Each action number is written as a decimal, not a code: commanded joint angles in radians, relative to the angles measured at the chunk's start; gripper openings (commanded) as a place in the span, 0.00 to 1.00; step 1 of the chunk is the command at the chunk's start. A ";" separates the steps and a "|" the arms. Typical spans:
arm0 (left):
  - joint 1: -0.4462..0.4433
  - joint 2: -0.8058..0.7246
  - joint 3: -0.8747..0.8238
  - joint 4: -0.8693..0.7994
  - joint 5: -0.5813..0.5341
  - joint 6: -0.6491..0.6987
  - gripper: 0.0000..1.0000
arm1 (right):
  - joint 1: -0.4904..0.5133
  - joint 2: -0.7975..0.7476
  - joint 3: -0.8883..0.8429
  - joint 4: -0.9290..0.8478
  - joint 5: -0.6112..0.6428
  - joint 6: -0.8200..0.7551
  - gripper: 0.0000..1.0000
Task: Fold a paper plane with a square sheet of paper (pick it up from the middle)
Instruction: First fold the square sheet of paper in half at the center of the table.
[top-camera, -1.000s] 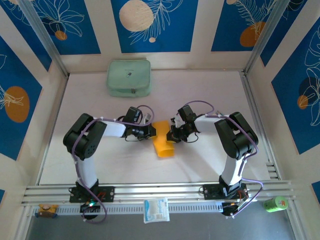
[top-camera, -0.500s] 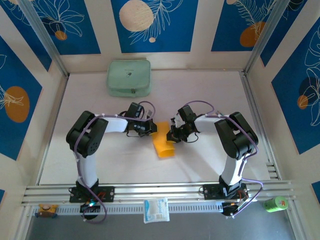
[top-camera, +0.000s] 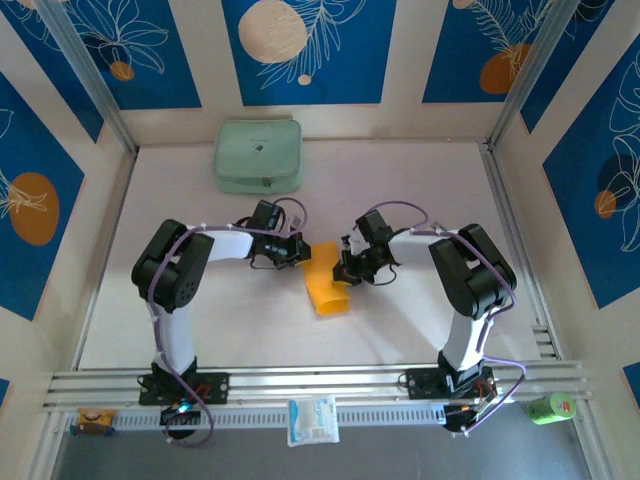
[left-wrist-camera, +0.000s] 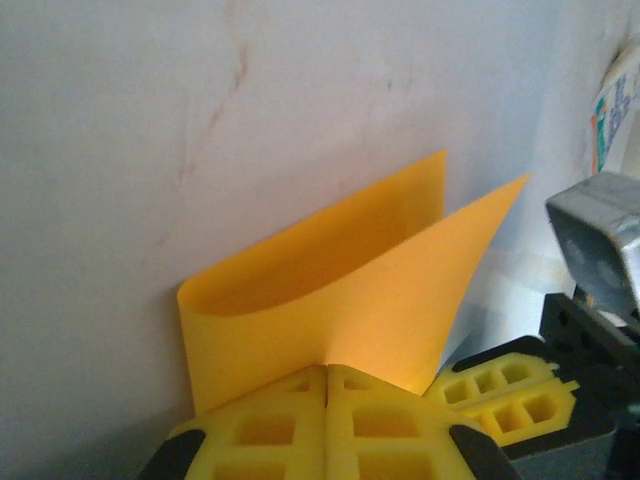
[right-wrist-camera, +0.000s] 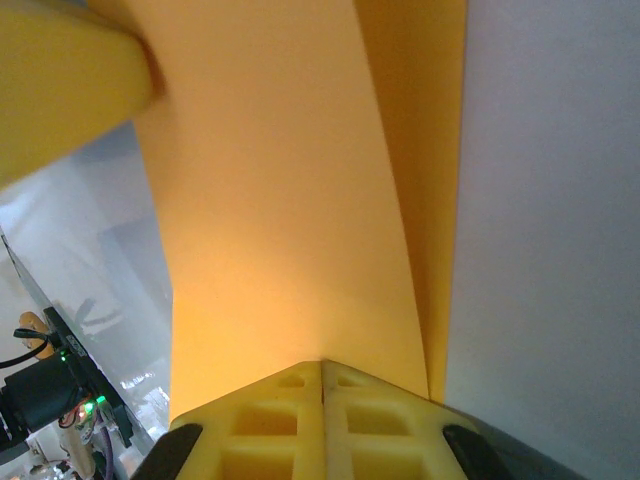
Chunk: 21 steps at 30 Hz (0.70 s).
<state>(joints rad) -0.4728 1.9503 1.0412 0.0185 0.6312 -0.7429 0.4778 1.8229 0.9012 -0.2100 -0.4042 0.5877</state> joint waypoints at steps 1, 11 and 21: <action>0.018 0.031 0.035 -0.031 0.000 0.041 0.00 | -0.001 0.046 -0.041 -0.072 0.093 0.010 0.00; 0.042 0.088 0.049 -0.108 -0.098 0.078 0.00 | 0.000 0.048 -0.041 -0.075 0.088 0.009 0.00; 0.080 0.073 0.080 -0.094 -0.143 0.030 0.00 | 0.004 0.056 -0.055 -0.055 0.081 0.018 0.00</action>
<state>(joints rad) -0.4374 1.9968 1.1030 -0.0338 0.6128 -0.7086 0.4782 1.8236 0.8925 -0.1848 -0.4061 0.5949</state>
